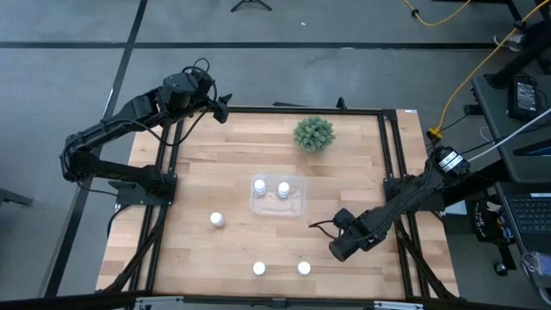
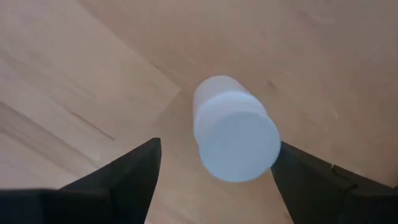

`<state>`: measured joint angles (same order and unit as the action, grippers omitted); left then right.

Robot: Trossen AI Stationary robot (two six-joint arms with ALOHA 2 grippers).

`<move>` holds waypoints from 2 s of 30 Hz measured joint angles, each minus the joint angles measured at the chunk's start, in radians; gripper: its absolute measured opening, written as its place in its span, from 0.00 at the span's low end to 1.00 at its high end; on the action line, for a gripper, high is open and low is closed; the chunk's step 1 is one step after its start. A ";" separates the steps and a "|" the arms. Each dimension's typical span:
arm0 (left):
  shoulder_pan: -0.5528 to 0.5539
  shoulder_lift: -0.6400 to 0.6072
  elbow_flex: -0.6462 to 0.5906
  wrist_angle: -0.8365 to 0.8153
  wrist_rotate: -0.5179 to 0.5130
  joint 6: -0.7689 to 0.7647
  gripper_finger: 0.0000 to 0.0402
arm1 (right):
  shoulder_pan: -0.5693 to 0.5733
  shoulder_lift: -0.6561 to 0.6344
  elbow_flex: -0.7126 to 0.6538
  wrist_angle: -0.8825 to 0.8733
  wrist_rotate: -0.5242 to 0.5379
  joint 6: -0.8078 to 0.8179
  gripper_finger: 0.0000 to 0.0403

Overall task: Pick and place pill bottles into a basket
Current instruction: Put the white pill bottle into the transparent bin

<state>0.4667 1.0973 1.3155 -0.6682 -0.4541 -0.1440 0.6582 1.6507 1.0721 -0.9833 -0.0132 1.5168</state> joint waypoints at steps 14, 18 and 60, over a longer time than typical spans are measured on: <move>0.000 0.000 0.000 0.000 0.001 0.000 0.84 | 0.000 0.002 0.000 -0.004 0.000 -0.002 0.74; 0.000 0.000 0.000 -0.001 0.001 0.000 0.84 | 0.000 0.002 -0.028 0.028 0.000 -0.001 0.73; 0.000 0.000 0.000 -0.001 0.003 0.000 0.84 | -0.059 0.001 -0.033 0.090 -0.018 -0.113 0.42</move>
<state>0.4664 1.0973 1.3154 -0.6690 -0.4511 -0.1440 0.5993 1.6520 1.0393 -0.8935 -0.0311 1.4034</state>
